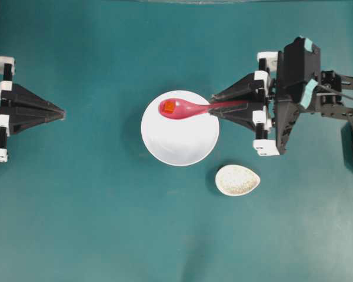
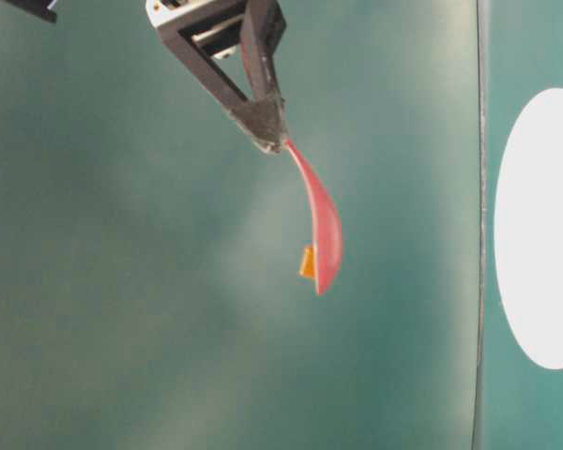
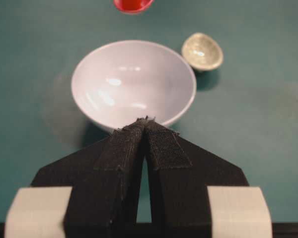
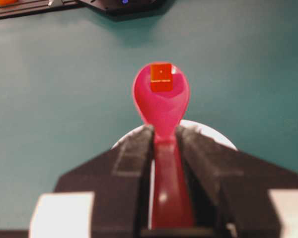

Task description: Grip the spoon and scoop the red block from the bowl with right arm.

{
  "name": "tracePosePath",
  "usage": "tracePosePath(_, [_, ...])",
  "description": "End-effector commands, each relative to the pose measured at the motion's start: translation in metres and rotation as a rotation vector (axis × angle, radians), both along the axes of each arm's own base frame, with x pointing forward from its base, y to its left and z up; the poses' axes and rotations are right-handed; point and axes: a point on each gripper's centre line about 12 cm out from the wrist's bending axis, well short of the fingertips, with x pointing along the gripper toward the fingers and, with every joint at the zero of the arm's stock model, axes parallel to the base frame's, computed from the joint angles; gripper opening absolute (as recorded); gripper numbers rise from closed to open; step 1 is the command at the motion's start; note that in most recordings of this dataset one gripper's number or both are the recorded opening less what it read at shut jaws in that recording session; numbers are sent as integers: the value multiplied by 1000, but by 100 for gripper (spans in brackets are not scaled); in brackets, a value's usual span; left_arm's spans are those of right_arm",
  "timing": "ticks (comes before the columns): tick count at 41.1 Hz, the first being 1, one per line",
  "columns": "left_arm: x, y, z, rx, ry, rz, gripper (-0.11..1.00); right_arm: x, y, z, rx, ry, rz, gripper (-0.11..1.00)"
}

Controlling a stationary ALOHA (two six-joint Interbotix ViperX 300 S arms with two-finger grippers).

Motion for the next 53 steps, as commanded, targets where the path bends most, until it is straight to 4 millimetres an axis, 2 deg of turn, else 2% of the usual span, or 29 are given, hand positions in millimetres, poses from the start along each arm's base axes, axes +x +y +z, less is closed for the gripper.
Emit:
tracePosePath(1, [2,0,7,3,-23,-1,0,-2,1,15,-12,-48,4,25])
tracePosePath(24, [2,0,7,2,-20,0,0,-2,6,28,-32,-119,15,25])
tracePosePath(53, [3,0,5,11,-15,-2,0,-1,6,26,-15,-111,14,24])
